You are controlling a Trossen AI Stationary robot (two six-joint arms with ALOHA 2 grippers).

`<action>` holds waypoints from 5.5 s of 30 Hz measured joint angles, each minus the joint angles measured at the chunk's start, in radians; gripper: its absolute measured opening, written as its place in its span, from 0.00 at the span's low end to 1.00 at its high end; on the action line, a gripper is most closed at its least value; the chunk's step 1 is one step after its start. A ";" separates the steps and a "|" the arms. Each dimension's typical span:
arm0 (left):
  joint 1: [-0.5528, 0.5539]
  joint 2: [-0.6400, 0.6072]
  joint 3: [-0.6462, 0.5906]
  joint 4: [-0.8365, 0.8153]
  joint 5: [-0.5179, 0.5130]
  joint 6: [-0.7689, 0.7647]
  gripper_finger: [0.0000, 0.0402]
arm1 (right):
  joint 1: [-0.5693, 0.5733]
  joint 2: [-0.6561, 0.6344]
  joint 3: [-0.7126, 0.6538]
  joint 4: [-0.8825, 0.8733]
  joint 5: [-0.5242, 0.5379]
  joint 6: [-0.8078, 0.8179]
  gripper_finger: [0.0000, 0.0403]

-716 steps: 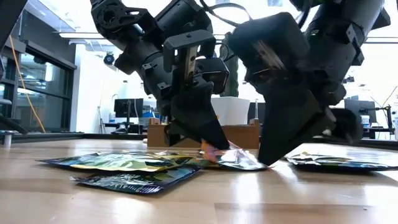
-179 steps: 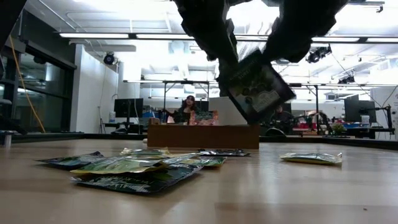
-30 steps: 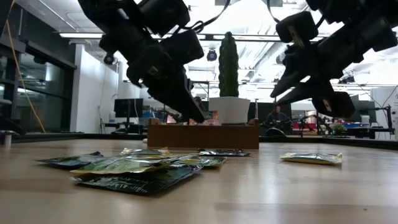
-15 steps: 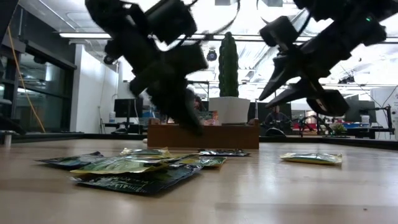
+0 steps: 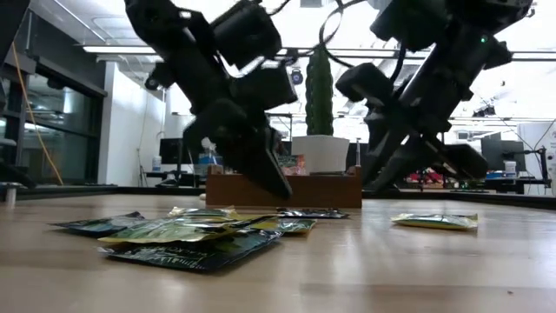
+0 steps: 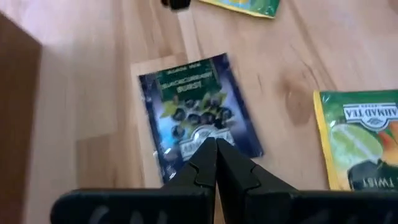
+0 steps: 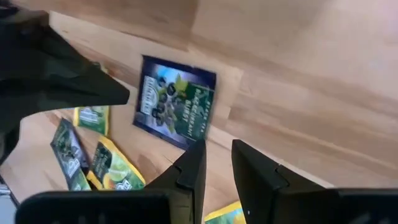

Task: Pick & Place Tea
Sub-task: Put the purple tea bag into the right section of the wooden organizer

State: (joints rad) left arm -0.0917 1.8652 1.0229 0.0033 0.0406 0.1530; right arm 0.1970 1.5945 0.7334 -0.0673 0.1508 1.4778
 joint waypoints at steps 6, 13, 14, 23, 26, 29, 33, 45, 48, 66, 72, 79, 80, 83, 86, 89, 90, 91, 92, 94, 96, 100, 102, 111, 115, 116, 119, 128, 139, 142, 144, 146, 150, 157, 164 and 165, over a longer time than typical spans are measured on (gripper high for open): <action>0.000 0.019 -0.001 0.002 0.008 0.001 0.00 | 0.000 0.051 0.000 0.041 -0.017 0.055 0.21; 0.000 0.021 -0.002 -0.009 -0.030 0.060 0.00 | -0.001 0.053 0.001 0.064 -0.011 0.067 0.29; 0.000 0.021 -0.002 -0.014 -0.031 0.060 0.00 | -0.004 0.053 0.000 0.065 -0.011 0.067 0.30; 0.002 0.118 0.005 0.040 0.036 0.043 0.00 | -0.042 0.053 0.000 0.090 -0.037 0.067 0.40; 0.001 0.126 0.005 0.042 0.047 0.042 0.00 | -0.054 0.053 0.000 0.077 -0.045 0.067 0.41; 0.001 0.128 0.003 0.056 0.051 0.048 0.00 | -0.068 0.053 0.000 0.063 -0.057 0.067 0.41; 0.000 0.130 0.000 0.075 0.056 0.049 0.00 | -0.078 0.070 0.000 0.108 -0.093 0.067 0.41; 0.000 0.130 -0.001 0.072 0.060 0.052 0.00 | -0.070 0.136 0.001 0.208 -0.142 0.070 0.40; 0.000 0.130 -0.001 0.070 0.063 0.052 0.00 | -0.068 0.133 0.001 0.194 -0.144 0.065 0.34; 0.000 0.104 -0.002 0.066 0.065 0.050 0.02 | -0.032 0.132 0.000 0.155 -0.139 -0.028 0.01; 0.000 0.090 0.038 -0.002 0.070 0.066 0.08 | -0.032 0.132 0.000 0.161 -0.134 -0.066 0.00; 0.000 0.069 0.193 -0.341 0.098 0.172 0.12 | -0.032 0.132 -0.002 0.173 -0.120 -0.117 0.00; 0.000 0.054 0.215 -0.396 0.084 0.193 0.12 | -0.032 0.133 -0.002 0.180 -0.116 -0.125 0.00; 0.000 0.034 0.279 -0.496 0.076 0.233 0.12 | -0.032 0.133 -0.001 0.197 -0.107 -0.154 0.00; 0.006 -0.010 0.278 -0.593 0.062 0.251 0.12 | -0.032 0.131 -0.002 0.203 -0.102 -0.189 0.00; 0.016 -0.079 0.268 -0.557 0.046 0.245 0.12 | -0.032 0.109 -0.001 0.204 -0.092 -0.225 0.00; 0.021 -0.110 0.252 -0.586 0.040 0.244 0.12 | -0.032 0.095 -0.001 0.195 -0.086 -0.235 0.00; 0.028 -0.135 0.240 -0.591 0.040 0.243 0.12 | -0.032 0.080 -0.001 0.179 -0.078 -0.249 0.00; 0.038 -0.155 0.230 -0.571 0.038 0.242 0.12 | -0.032 0.063 -0.001 0.171 -0.073 -0.264 0.00; 0.059 -0.211 0.189 -0.560 0.036 0.237 0.12 | -0.032 0.023 -0.001 0.149 -0.062 -0.291 0.00; 0.083 -0.266 0.147 -0.510 0.043 0.224 0.12 | -0.032 -0.031 0.002 0.091 -0.045 -0.327 0.00; 0.129 -0.375 0.018 -0.375 0.070 0.173 0.12 | -0.041 -0.145 0.089 -0.148 0.006 -0.435 0.00; 0.151 -0.435 -0.065 -0.316 0.105 0.136 0.12 | -0.061 -0.184 0.177 -0.302 0.020 -0.514 0.00; 0.183 -0.592 -0.303 0.062 0.243 -0.026 0.12 | -0.263 -0.189 0.605 -0.822 -0.069 -1.072 0.00; 0.183 -0.609 -0.322 0.140 0.302 -0.050 0.12 | -0.354 -0.136 0.716 -0.945 -0.116 -1.274 0.00; 0.183 -0.608 -0.320 0.144 0.311 -0.050 0.12 | -0.373 -0.114 0.738 -0.961 -0.125 -1.316 0.00; 0.183 -0.607 -0.322 0.162 0.330 -0.051 0.12 | -0.426 -0.067 0.772 -0.999 -0.175 -1.425 0.00; 0.183 -0.607 -0.321 0.185 0.351 -0.048 0.12 | -0.484 0.115 0.797 -1.033 -0.226 -1.595 0.00; 0.183 -0.607 -0.321 0.173 0.350 -0.053 0.12 | -0.525 0.207 0.797 -1.003 -0.240 -1.686 0.00; 0.183 -0.607 -0.321 0.173 0.337 -0.058 0.12 | -0.536 0.207 0.797 -0.969 -0.241 -1.698 0.00; 0.183 -0.607 -0.321 0.179 0.327 -0.066 0.12 | -0.547 0.207 0.797 -0.956 -0.257 -1.698 0.00; 0.183 -0.607 -0.320 0.181 0.318 -0.078 0.12 | -0.558 0.207 0.793 -0.956 -0.280 -1.701 0.00; 0.183 -0.607 -0.320 0.181 0.310 -0.080 0.12 | -0.559 0.207 0.770 -0.958 -0.278 -1.725 0.00; 0.183 -0.607 -0.320 0.181 0.307 -0.092 0.12 | -0.558 0.208 0.755 -0.931 -0.273 -1.741 0.00; 0.183 -0.607 -0.320 0.181 0.288 -0.102 0.12 | -0.557 0.208 0.755 -0.935 -0.273 -1.752 0.03; 0.183 -0.607 -0.320 0.181 0.288 -0.105 0.12 | -0.557 0.208 0.755 -0.936 -0.270 -1.752 0.04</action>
State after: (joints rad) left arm 0.0917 1.2583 0.7025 0.1844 0.3283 0.0479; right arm -0.3603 1.8023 1.4883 -1.0031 -0.1194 -0.2741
